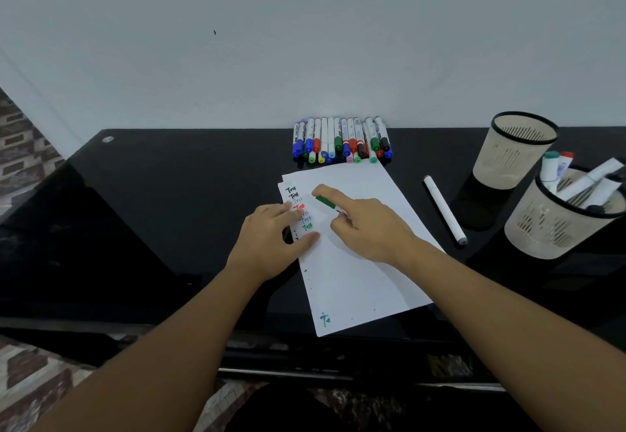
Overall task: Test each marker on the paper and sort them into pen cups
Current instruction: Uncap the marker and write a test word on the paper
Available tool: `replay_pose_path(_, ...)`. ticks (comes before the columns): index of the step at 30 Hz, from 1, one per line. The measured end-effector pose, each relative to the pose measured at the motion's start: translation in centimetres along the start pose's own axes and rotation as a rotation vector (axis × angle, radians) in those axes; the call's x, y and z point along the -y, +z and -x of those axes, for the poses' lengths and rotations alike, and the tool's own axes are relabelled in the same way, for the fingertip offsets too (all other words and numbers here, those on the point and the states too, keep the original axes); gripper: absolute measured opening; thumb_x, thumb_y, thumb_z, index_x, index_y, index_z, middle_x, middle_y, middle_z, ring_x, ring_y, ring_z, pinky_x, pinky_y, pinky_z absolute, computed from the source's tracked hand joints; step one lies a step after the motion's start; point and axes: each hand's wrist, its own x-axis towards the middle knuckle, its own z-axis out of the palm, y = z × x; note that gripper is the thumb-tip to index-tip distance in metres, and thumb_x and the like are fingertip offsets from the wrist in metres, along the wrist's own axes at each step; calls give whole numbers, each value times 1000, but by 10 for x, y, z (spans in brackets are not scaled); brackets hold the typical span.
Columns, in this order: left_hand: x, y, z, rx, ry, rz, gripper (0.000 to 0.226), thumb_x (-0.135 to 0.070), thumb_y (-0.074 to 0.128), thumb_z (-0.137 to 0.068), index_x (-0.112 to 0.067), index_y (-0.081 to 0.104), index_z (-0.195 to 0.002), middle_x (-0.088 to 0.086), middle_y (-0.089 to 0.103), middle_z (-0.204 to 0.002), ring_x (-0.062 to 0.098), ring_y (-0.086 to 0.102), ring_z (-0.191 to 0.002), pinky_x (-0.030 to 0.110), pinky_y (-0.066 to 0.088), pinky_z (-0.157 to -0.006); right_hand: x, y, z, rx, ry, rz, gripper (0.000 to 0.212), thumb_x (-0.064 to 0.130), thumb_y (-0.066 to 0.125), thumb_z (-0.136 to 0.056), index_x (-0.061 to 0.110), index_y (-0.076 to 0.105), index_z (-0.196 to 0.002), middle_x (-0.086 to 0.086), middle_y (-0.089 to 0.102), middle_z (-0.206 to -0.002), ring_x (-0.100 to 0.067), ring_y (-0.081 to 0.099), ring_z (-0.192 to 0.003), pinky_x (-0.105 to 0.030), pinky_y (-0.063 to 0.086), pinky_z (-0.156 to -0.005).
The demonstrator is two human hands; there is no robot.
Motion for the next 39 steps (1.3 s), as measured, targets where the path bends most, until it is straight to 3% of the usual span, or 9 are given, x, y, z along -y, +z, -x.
replay_pose_path(5, 2, 0, 0, 0, -9, 16, 73, -75, 51, -83, -29, 61, -139, -4, 52, -149, 16, 39, -139, 42, 31, -116, -2, 3, 6, -66, 33, -90, 61, 22, 40, -104, 50, 26, -156, -3, 56, -71, -18, 56, -67, -40, 49, -65)
replay_pose_path(9, 1, -3, 1, 23, -15, 3, 78, -79, 46, -85, -33, 50, -148, -4, 46, -154, 16, 33, -143, 43, 27, -118, -4, 1, 10, -58, 75, -286, 51, 18, 34, -110, 48, 39, -151, -4, 65, -113, -20, 62, -102, -38, 50, -91)
replay_pose_path(12, -3, -6, 4, 69, 28, -44, 81, -83, 36, -87, -43, 29, -157, -4, 26, -166, 19, 19, -152, 46, 16, -124, -6, -6, 18, -79, 210, -515, 41, 18, 36, -108, 37, 59, -136, 9, 64, -108, -11, 66, -96, -26, 46, -82)
replay_pose_path(15, -13, -10, 6, 207, 93, -108, 84, -88, 29, -87, -52, 2, -158, -6, -1, -171, 17, -3, -156, 43, 2, -125, -14, -15, 26, -61, 272, -668, 41, 18, 45, -105, 41, 49, -139, 9, 65, -119, -9, 64, -110, -25, 47, -87)
replay_pose_path(18, -26, -10, 6, 356, 113, -140, 87, -91, 25, -84, -54, -8, -155, -9, -13, -169, 13, -15, -155, 43, -2, -126, -23, -19, 32, -135, 291, -642, 28, 16, 60, -102, 35, 48, -119, 0, 69, -108, -16, 70, -100, -29, 54, -84)
replay_pose_path(21, -33, -4, 12, 417, 136, -167, 89, -93, 20, -83, -51, -3, -158, -9, -10, -169, 11, -14, -155, 43, -5, -126, -25, -22, 42, -223, 305, -698, 8, 37, 54, -107, 31, 55, -111, 1, 69, -88, -13, 71, -76, -37, 57, -78)
replay_pose_path(25, -29, 0, 15, 377, 134, -177, 86, -92, 18, -84, -50, 5, -158, -11, -5, -170, 9, -11, -155, 42, -5, -126, -25, -37, 55, -322, 308, -423, 25, 46, 47, -108, 27, 64, -112, 13, 62, -71, 0, 50, -56, -14, 38, -55)
replay_pose_path(31, -29, 1, 18, 371, 112, -164, 87, -94, 21, -83, -52, 10, -158, -13, -2, -169, 8, -8, -155, 42, -1, -126, -29, -82, 79, -544, 240, -186, 23, 38, 57, -104, 19, 53, -116, 15, 60, -81, 0, 58, -73, -21, 45, -65)
replay_pose_path(39, -29, -1, 16, 371, 108, -165, 91, -99, 17, -77, -54, 12, -156, -14, -1, -169, 8, -7, -155, 42, 0, -127, -50, -153, 123, -737, 359, -68, 28, 42, 48, -108, 15, 52, -113, 8, 61, -86, -4, 57, -78, -34, 41, -65)
